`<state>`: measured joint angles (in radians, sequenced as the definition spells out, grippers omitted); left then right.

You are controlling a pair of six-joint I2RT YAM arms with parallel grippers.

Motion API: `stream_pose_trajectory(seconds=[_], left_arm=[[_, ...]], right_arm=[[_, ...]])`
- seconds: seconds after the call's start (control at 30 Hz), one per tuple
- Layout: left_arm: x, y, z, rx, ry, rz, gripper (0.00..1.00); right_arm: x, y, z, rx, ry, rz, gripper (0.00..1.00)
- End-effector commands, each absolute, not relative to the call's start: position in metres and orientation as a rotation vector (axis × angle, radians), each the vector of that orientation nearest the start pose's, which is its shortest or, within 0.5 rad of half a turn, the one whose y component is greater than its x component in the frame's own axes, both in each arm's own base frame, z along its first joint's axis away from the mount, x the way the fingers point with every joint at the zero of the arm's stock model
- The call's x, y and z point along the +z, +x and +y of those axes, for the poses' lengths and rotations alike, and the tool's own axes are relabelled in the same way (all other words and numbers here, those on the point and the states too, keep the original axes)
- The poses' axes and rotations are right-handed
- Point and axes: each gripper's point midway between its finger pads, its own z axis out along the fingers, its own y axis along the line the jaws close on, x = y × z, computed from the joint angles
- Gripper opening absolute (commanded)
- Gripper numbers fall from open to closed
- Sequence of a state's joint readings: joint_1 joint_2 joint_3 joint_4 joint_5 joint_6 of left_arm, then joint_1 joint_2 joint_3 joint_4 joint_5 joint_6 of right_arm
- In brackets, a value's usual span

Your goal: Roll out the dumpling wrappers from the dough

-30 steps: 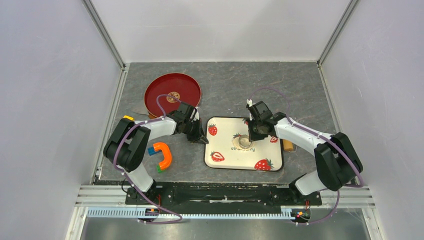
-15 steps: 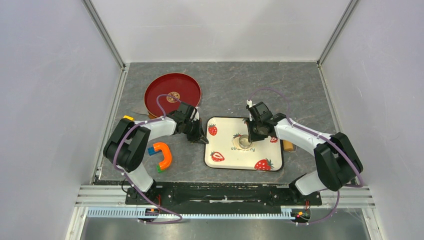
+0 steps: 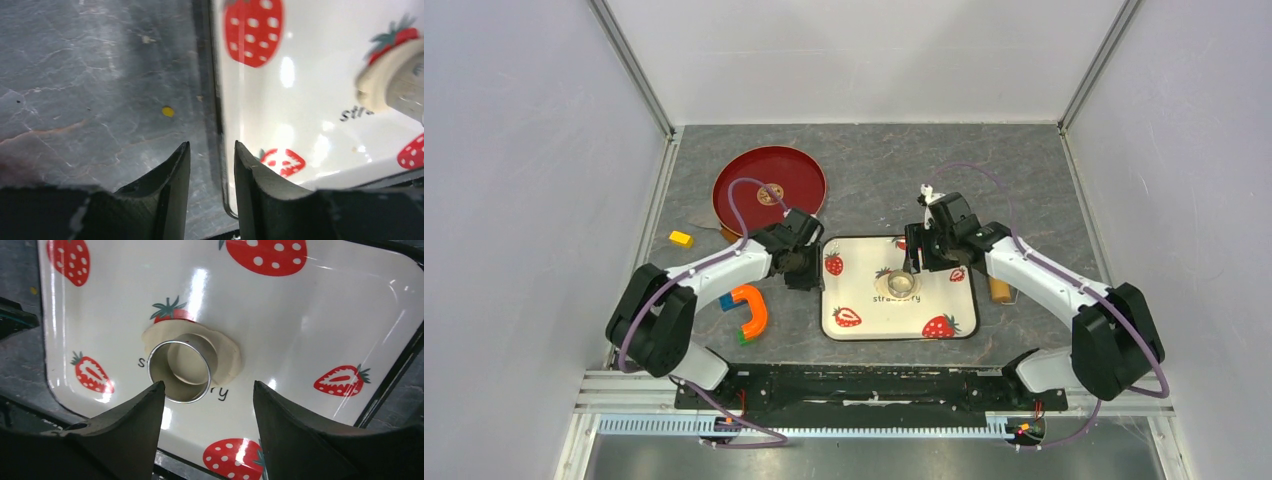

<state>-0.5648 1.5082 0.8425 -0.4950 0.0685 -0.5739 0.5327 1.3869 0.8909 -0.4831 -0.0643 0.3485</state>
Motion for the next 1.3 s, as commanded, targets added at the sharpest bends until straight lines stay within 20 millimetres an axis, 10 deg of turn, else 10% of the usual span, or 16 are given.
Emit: stream_pose_trajectory(seconds=[0.0, 0.53, 1.27], left_arm=[[0.072, 0.243, -0.207, -0.365, 0.118, 2.709, 0.42], [0.081, 0.231, -0.321, -1.048, 0.071, 2.641, 0.44], [0.077, 0.248, -0.364, -1.127, 0.133, 2.67, 0.37]], right_arm=[[0.098, 0.265, 0.197, 0.614, -0.261, 2.525, 0.67], [0.069, 0.246, 0.182, 0.944, -0.154, 2.511, 0.59], [0.063, 0.263, 0.193, 0.996, -0.152, 2.545, 0.39]])
